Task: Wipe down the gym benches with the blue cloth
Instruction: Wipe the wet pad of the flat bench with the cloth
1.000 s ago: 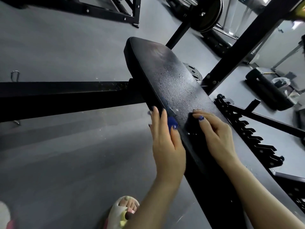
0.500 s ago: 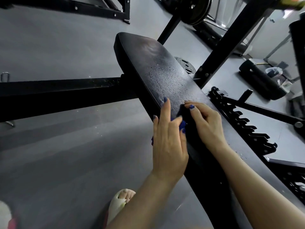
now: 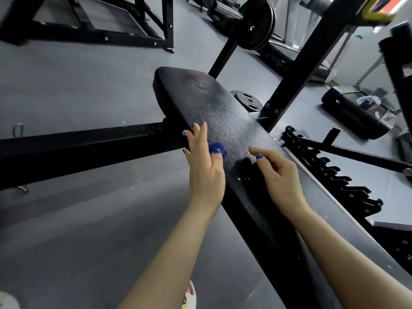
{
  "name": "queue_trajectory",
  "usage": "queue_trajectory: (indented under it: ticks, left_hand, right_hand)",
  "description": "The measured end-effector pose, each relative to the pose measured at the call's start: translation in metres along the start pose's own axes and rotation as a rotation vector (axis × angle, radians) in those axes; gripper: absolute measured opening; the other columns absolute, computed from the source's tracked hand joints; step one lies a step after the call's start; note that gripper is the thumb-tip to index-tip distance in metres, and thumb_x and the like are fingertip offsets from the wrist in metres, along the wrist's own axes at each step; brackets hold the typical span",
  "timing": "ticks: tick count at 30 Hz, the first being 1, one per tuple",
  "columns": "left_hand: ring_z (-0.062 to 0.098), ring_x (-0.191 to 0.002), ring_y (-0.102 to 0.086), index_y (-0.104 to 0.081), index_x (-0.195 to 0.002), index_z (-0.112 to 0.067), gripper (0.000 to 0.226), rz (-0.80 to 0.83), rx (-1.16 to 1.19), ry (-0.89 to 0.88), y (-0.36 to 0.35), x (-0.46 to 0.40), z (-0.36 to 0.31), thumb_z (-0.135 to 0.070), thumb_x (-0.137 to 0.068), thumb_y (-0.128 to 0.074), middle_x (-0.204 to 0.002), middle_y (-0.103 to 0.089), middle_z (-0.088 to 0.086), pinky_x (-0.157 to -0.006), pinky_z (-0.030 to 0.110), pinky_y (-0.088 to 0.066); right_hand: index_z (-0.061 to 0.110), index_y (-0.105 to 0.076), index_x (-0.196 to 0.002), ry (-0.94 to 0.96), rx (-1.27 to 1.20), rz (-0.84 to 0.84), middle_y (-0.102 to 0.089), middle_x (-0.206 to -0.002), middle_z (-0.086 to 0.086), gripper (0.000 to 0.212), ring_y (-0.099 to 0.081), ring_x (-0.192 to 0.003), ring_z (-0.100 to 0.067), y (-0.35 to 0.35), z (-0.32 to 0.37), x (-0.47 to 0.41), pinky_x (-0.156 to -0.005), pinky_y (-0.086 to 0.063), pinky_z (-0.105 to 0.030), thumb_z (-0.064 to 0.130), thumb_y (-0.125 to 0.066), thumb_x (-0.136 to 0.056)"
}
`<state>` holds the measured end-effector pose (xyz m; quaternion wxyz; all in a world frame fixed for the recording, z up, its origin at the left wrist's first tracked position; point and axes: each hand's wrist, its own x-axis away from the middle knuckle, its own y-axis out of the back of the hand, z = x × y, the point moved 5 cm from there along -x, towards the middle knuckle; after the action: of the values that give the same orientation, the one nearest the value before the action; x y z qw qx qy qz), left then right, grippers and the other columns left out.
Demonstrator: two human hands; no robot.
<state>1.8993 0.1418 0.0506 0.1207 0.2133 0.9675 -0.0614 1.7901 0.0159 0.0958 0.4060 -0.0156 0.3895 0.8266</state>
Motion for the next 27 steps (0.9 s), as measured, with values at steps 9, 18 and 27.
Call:
queue_trajectory:
  ticks: [9, 18, 27]
  left_hand:
    - [0.026, -0.149, -0.009, -0.065, -0.124, -0.023, 0.035, -0.301, 0.015, 0.089, -0.01, 0.033, 0.008, -0.032, -0.091, -0.056, -0.161, -0.017, 0.003, -0.118, 0.052, -0.019]
    - [0.027, -0.146, -0.02, -0.073, -0.103, -0.01, 0.024, -0.03, -0.315, -0.219, 0.01, -0.042, 0.01, -0.011, -0.091, -0.052, -0.144, -0.049, 0.008, -0.12, 0.034, -0.017]
    - [0.002, -0.145, 0.007, -0.023, -0.152, -0.018, 0.063, 0.429, -0.395, -0.184, 0.0, -0.005, -0.016, -0.03, -0.091, -0.035, -0.155, -0.031, -0.006, -0.117, 0.041, 0.01]
  right_hand:
    - [0.019, -0.073, -0.104, 0.032, 0.014, 0.054, -0.071, -0.107, 0.013, 0.026, -0.062, -0.108, 0.0, -0.007, -0.001, 0.001, -0.097, -0.043, -0.017, 0.002, -0.058, -0.091]
    - [0.025, -0.075, -0.099, -0.033, -0.003, 0.004, -0.072, -0.101, 0.017, 0.023, -0.064, -0.102, 0.0, -0.001, -0.004, 0.0, -0.095, -0.047, -0.025, 0.012, -0.058, -0.091]
    - [0.021, -0.072, -0.107, 0.0, -0.026, -0.016, -0.071, -0.102, 0.009, 0.031, -0.065, -0.097, -0.002, 0.002, 0.017, 0.012, -0.085, -0.045, -0.014, 0.002, -0.056, -0.089]
